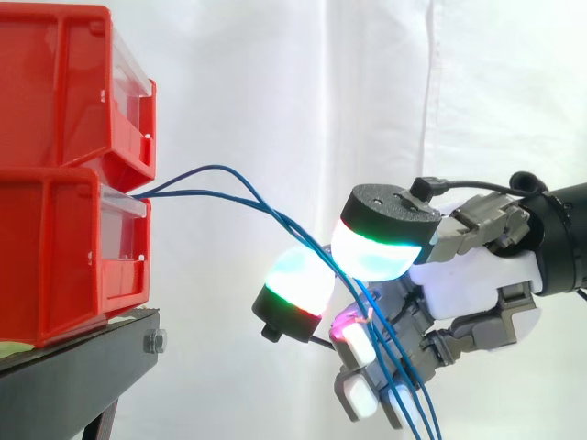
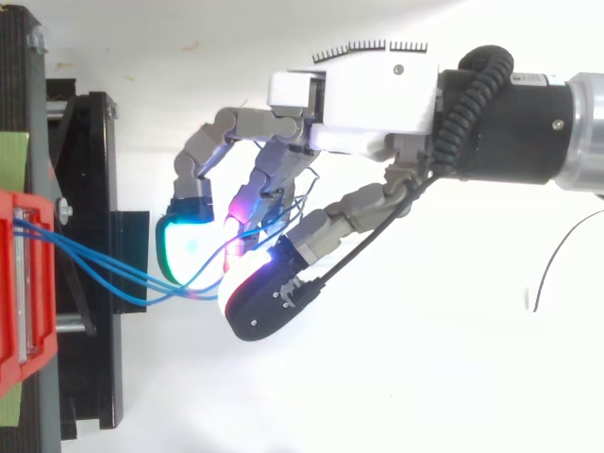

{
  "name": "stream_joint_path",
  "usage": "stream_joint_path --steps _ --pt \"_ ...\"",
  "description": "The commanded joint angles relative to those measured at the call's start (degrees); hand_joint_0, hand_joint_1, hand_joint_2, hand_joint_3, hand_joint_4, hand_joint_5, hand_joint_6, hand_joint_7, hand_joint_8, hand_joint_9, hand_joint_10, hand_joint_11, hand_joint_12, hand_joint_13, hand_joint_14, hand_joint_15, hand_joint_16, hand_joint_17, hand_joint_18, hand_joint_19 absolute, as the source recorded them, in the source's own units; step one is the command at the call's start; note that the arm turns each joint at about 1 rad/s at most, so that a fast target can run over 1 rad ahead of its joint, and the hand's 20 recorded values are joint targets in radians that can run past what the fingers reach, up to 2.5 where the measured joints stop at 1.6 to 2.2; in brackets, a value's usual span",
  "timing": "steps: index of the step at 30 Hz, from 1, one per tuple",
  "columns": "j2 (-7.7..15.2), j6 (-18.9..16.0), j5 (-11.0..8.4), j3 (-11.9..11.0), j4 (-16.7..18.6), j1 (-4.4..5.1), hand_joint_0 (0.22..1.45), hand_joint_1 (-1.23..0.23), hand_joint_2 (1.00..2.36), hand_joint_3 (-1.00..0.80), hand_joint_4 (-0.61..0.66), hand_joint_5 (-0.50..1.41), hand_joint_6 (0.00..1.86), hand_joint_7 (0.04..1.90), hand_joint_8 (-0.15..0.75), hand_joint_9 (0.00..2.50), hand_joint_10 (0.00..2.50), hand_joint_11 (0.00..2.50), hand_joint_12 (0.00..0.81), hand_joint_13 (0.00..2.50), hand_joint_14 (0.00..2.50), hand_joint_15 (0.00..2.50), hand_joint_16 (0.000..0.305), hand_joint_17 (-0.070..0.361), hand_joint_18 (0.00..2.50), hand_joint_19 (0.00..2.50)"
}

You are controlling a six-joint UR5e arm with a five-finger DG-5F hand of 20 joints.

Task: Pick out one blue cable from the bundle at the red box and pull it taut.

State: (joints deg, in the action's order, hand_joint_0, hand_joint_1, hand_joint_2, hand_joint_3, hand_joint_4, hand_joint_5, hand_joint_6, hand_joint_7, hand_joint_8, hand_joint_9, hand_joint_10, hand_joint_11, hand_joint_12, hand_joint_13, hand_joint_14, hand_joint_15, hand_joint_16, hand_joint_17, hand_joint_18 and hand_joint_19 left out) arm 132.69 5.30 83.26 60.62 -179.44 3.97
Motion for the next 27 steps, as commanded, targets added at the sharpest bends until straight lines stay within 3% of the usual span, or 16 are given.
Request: stream_joint_path --steps 1,12,19,27 --pt "-0.15 -0.03 -0.11 -0.15 -1.18 -0.02 0.47 -0.89 1.0 -0.5 -0.02 -0.11 0.91 0.83 0.23 1.08 0.02 0.61 0.298 0.93 0.02 0.57 0.045 0.101 0.87 0.73" --pt "-0.15 -0.03 -0.11 -0.59 -1.35 -0.02 0.42 -0.92 1.0 -0.5 0.02 -0.12 0.89 0.79 0.238 1.08 0.02 0.61 0.318 0.92 0.02 0.56 0.05 0.112 0.87 0.73" --pt "-0.15 -0.03 -0.11 -0.59 -1.35 -0.02 0.41 -0.85 1.0 -0.5 0.02 -0.12 0.89 0.75 0.243 1.07 0.02 0.6 0.323 0.91 0.02 0.56 0.051 0.114 0.87 0.72" --pt "-0.15 -0.03 -0.11 -0.59 -1.35 0.07 0.54 -0.57 1.0 -0.5 -0.02 -0.12 0.88 0.84 0.213 1.06 0.02 0.61 0.282 0.88 0.02 0.58 0.041 0.091 0.79 0.77"
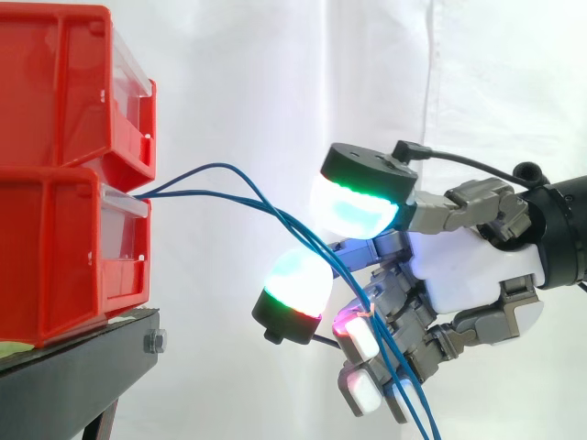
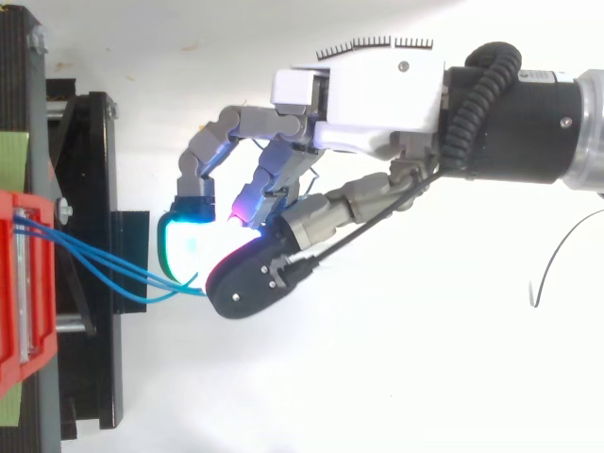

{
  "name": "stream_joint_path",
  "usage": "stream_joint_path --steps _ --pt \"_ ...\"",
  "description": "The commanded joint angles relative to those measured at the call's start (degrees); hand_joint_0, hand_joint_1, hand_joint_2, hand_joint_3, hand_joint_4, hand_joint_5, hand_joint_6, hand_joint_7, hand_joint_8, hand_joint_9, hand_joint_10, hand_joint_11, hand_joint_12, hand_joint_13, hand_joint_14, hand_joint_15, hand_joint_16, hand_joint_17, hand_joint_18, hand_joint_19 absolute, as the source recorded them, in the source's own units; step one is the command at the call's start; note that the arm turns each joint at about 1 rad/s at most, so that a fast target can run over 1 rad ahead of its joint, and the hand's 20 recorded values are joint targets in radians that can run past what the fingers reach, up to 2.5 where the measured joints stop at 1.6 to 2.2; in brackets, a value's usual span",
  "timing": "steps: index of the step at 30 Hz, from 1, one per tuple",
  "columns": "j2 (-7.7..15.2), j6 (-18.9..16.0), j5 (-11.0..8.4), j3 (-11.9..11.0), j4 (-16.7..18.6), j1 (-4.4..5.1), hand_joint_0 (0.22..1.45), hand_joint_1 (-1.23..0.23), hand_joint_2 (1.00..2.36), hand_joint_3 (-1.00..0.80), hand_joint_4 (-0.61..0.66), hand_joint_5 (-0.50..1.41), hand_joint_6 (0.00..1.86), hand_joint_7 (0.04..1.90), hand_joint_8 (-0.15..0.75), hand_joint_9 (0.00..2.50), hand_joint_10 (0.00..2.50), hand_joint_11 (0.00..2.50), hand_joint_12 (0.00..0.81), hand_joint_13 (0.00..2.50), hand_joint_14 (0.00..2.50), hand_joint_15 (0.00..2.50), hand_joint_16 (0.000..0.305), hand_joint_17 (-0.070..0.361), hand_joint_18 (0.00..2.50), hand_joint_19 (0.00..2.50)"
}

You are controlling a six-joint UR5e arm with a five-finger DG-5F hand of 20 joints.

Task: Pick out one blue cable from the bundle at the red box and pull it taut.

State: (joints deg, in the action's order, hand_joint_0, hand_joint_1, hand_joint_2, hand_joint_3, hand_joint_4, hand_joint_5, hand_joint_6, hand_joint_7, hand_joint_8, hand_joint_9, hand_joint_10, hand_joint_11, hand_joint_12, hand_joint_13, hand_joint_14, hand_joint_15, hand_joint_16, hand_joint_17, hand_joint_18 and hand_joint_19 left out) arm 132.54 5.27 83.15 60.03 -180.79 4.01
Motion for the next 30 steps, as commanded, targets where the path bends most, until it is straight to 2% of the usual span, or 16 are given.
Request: stream_joint_path --steps 1,4,10,16,25,30 --pt "0.0 0.0 0.0 0.0 -0.09 0.03 0.54 -0.57 1.0 -0.5 -0.02 -0.12 0.88 0.84 0.217 1.07 0.02 0.61 0.281 0.88 0.03 0.58 0.04 0.091 0.79 0.78" --pt "0.0 0.0 0.0 0.0 -0.26 0.03 0.56 -0.62 1.0 -0.49 -0.03 -0.12 0.89 0.85 0.212 1.07 0.02 0.63 0.277 0.88 0.02 0.58 0.039 0.089 0.78 0.78" --pt "0.0 0.0 0.0 0.0 -0.44 0.03 0.56 -0.71 1.01 -0.34 -0.03 -0.12 0.9 0.89 0.213 1.07 0.02 0.62 0.277 0.88 0.02 0.59 0.04 0.089 0.78 0.78" --pt "0.0 0.0 -0.09 0.0 -0.53 0.03 0.57 -0.77 1.02 -0.28 -0.04 -0.12 0.9 0.9 0.215 1.07 0.02 0.64 0.275 0.88 0.03 0.59 0.039 0.088 0.78 0.79" --pt "0.0 0.18 -0.53 0.0 -0.53 0.12 0.6 -0.82 1.02 -0.3 -0.05 -0.12 0.91 0.89 0.211 1.07 0.02 0.64 0.273 0.89 0.02 0.59 0.038 0.087 0.79 0.78" --pt "0.0 0.26 -0.53 0.0 -0.44 0.12 0.61 -0.81 1.01 -0.42 -0.04 -0.12 0.91 0.87 0.208 1.07 0.02 0.63 0.273 0.89 0.03 0.59 0.039 0.087 0.8 0.78"
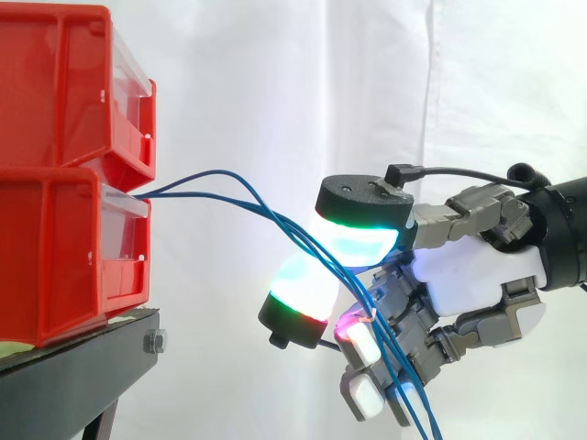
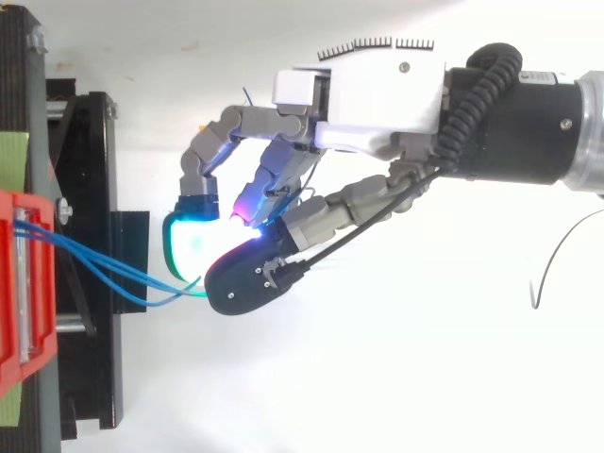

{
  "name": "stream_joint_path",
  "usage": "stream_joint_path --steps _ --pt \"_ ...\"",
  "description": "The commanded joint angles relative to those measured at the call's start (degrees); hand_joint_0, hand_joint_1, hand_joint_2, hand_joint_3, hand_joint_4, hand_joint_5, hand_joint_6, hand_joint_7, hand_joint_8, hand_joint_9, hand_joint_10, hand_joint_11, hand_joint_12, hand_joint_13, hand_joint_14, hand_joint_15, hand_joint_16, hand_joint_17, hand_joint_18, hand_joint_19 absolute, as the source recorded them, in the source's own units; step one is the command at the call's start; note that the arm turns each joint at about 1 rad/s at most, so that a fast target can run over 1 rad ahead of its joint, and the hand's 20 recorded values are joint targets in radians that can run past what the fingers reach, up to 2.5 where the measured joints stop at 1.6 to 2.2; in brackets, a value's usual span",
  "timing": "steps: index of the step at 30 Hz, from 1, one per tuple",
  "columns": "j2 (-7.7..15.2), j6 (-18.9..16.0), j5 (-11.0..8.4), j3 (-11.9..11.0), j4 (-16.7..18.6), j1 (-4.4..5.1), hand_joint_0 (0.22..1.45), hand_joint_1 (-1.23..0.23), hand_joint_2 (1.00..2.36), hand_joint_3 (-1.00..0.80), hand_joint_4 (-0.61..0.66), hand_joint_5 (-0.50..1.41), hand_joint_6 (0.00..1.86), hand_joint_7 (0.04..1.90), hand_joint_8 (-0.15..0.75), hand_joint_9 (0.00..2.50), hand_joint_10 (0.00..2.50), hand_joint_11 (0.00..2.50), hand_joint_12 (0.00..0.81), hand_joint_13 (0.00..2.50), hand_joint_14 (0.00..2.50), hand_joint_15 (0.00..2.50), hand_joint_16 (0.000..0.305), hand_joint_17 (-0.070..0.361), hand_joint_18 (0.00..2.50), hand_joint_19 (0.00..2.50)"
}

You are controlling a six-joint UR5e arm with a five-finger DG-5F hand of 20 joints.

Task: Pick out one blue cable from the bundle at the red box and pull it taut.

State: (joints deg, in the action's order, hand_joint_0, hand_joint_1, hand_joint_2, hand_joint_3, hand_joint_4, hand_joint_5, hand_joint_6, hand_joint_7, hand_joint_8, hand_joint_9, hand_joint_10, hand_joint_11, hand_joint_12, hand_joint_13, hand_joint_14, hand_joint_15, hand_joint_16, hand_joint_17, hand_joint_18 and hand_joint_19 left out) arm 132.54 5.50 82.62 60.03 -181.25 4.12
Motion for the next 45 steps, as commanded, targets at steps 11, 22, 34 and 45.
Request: stream_joint_path --steps 11,22,34,45 --pt "0.0 -0.23 -0.36 0.17 -0.51 0.1 0.53 -0.73 1.0 -0.5 -0.02 -0.12 0.91 0.82 0.217 1.08 0.02 0.62 0.284 0.9 0.02 0.58 0.041 0.093 0.81 0.77" --pt "0.0 -0.23 -0.36 0.17 -0.6 0.18 0.64 -0.87 1.01 -0.43 -0.09 -0.11 0.91 0.93 0.213 1.09 0.02 0.64 0.272 0.9 0.02 0.59 0.038 0.086 0.81 0.77" --pt "0.0 -0.23 -0.36 0.17 -0.6 0.1 0.7 -0.92 1.0 -0.5 -0.17 -0.11 0.91 1.0 0.212 1.1 0.02 0.63 0.266 0.92 0.02 0.59 0.038 0.085 0.85 0.76" --pt "0.0 -0.31 -0.36 0.17 -0.78 0.1 0.68 -1.0 1.0 -0.5 -0.21 -0.11 0.94 0.97 0.203 1.14 0.02 0.66 0.259 0.97 0.03 0.65 0.037 0.084 0.89 0.79"
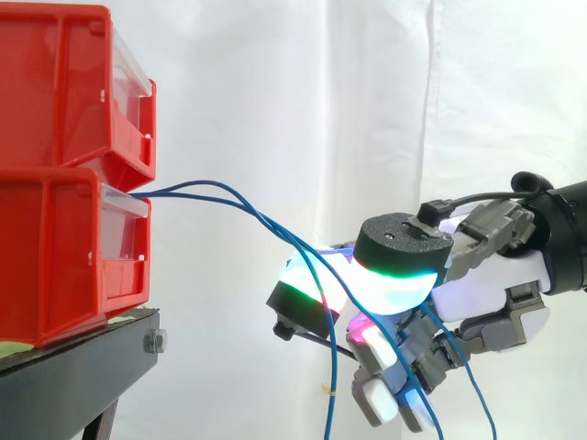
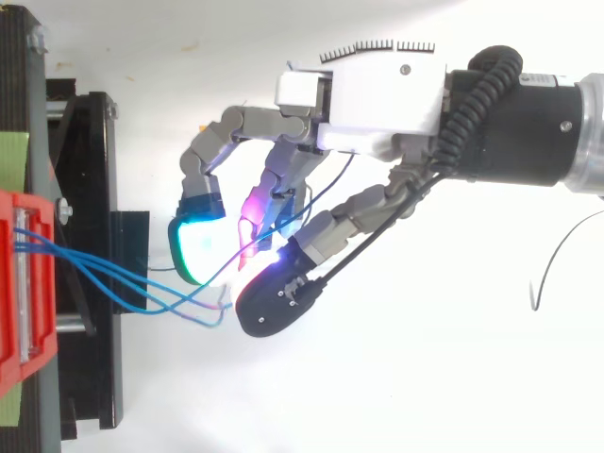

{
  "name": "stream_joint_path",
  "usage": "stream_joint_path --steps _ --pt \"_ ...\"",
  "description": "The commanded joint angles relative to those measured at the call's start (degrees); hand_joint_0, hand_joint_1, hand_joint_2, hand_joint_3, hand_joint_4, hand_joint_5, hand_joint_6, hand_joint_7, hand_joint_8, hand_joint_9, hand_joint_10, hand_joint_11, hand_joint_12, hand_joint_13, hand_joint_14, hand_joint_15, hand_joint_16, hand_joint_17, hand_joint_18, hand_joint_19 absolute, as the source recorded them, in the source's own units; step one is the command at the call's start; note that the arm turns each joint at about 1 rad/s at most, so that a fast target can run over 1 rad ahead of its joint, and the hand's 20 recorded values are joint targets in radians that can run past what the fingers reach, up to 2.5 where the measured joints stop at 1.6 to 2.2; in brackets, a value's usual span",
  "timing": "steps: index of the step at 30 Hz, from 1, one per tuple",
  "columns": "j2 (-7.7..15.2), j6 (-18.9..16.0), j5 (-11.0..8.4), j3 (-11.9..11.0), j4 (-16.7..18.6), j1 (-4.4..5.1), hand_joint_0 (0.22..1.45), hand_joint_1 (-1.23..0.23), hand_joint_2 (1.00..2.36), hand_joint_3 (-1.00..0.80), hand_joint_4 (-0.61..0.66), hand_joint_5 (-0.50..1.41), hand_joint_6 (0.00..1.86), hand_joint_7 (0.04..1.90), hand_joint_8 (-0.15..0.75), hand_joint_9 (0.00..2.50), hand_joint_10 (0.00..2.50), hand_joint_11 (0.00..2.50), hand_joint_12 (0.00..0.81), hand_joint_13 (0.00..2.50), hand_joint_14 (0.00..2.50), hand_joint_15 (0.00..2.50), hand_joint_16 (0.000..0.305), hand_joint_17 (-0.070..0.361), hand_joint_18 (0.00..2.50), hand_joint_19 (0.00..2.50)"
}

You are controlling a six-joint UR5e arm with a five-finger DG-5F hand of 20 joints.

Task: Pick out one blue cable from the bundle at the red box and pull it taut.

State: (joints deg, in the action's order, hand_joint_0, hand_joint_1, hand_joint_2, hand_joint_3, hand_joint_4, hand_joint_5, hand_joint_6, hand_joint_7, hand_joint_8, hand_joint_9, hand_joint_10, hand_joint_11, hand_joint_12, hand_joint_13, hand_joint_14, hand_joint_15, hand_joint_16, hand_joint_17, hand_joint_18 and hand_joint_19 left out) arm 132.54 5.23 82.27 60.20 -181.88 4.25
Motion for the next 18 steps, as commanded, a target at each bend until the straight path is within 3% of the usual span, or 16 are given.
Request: stream_joint_path --steps 1,9,18 --pt "0.0 -0.05 0.0 0.0 -0.32 -0.03 0.66 -1.0 1.0 -0.5 -0.19 -0.11 0.94 0.96 0.204 1.14 0.02 0.65 0.262 0.97 0.03 0.64 0.038 0.084 0.89 0.79" --pt "0.0 -0.49 0.0 0.0 -0.49 0.06 0.53 -0.91 1.0 -0.5 -0.07 -0.1 0.92 0.85 0.216 1.15 0.02 0.65 0.278 0.98 0.03 0.64 0.041 0.093 0.88 0.79" --pt "0.0 -0.49 0.0 0.0 -0.49 -0.03 0.52 -0.73 1.0 -0.5 -0.05 -0.1 0.9 0.86 0.219 1.15 0.02 0.63 0.285 0.97 0.03 0.64 0.042 0.095 0.88 0.8"
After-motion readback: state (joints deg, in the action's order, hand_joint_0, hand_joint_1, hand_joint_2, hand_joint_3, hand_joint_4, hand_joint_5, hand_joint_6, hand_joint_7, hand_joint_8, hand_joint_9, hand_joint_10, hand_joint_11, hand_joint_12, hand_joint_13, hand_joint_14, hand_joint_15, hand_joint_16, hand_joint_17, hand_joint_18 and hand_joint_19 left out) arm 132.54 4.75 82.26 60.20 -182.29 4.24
